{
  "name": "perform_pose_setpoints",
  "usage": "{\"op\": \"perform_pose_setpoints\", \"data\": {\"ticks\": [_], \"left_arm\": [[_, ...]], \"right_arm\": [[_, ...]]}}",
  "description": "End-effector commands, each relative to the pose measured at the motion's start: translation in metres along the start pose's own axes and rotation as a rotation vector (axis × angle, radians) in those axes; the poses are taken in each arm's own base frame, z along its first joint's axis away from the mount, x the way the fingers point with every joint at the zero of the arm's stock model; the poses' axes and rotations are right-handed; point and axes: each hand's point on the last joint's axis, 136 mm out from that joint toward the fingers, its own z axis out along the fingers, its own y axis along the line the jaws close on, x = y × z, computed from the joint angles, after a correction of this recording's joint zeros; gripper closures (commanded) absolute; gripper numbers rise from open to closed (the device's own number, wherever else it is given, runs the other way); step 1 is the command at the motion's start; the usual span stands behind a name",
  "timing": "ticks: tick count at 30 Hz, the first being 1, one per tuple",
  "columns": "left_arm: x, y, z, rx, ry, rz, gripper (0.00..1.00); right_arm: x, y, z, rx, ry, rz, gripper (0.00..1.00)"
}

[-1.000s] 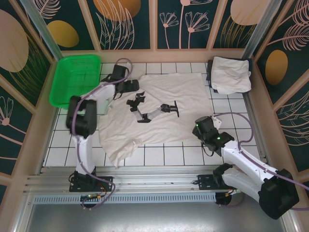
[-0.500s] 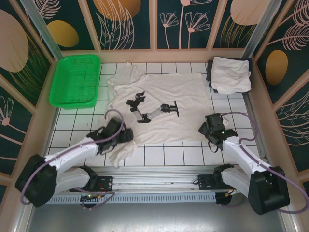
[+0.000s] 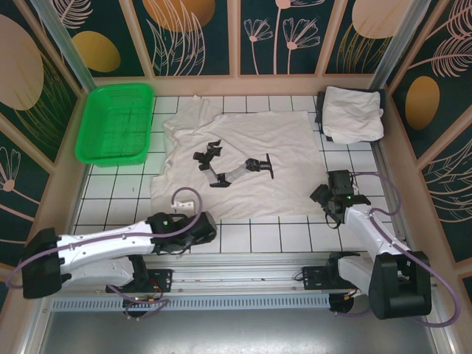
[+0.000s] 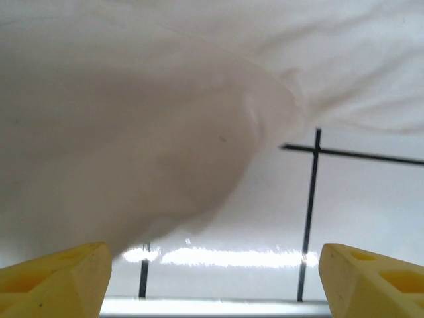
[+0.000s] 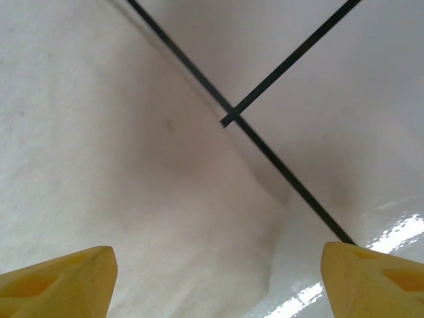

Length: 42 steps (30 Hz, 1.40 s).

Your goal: Fold and stack the t-shirts

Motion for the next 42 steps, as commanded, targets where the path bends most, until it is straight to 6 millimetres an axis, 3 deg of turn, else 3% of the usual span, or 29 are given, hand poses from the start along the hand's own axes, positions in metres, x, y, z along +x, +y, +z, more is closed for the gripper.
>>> {"op": "perform_pose_setpoints", "data": {"ticks": [1, 4, 7, 10, 12, 13, 16, 21, 25, 30, 32, 35, 40, 42], "left_arm": [[0.017, 0.033, -0.017, -0.202, 0.036, 0.062, 0.23], [0.03, 0.021, -0.021, -0.172, 0.06, 0.085, 0.36], [0.042, 0.01, -0.005, -0.117, 0.082, 0.12, 0.38], [0.043, 0.012, 0.013, -0.128, 0.06, 0.123, 0.36], [0.037, 0.02, 0.021, -0.149, 0.031, 0.122, 0.33], [0.033, 0.022, 0.029, -0.142, 0.024, 0.121, 0.26], [0.021, 0.025, 0.049, -0.129, 0.025, 0.108, 0.29], [0.001, 0.033, 0.053, -0.213, -0.006, 0.136, 0.32], [0.0, 0.049, 0.065, -0.232, 0.024, 0.114, 0.34], [-0.009, 0.046, 0.066, -0.195, 0.006, 0.101, 0.35], [-0.012, 0.046, 0.066, -0.189, 0.004, 0.098, 0.43], [-0.019, 0.043, 0.063, -0.178, -0.008, 0.096, 0.63], [-0.035, 0.018, 0.043, -0.102, -0.027, 0.135, 0.83], [-0.038, 0.007, 0.035, -0.066, -0.015, 0.182, 0.89]], "right_arm": [[-0.007, 0.004, -0.004, -0.045, 0.017, 0.025, 0.18], [-0.012, 0.013, -0.005, -0.109, 0.013, 0.046, 0.16], [-0.019, 0.014, -0.005, -0.113, -0.009, 0.046, 0.15], [-0.024, 0.01, -0.005, -0.085, -0.024, 0.035, 0.15], [-0.025, 0.01, -0.004, -0.085, -0.032, 0.029, 0.15], [-0.026, 0.011, -0.003, -0.09, -0.035, 0.027, 0.15], [-0.024, 0.008, 0.001, -0.086, -0.03, 0.028, 0.15], [-0.022, 0.004, 0.005, -0.064, -0.016, 0.024, 0.16], [-0.025, 0.005, 0.007, -0.062, -0.016, 0.02, 0.15], [-0.028, 0.005, 0.008, -0.042, -0.01, 0.013, 0.16], [-0.028, 0.005, 0.008, -0.04, -0.008, 0.013, 0.17], [-0.03, 0.0, 0.008, -0.015, -0.02, 0.013, 0.19], [-0.044, -0.032, -0.007, 0.167, -0.116, 0.036, 0.19], [-0.043, -0.028, -0.01, 0.123, -0.128, 0.057, 0.19]]}}
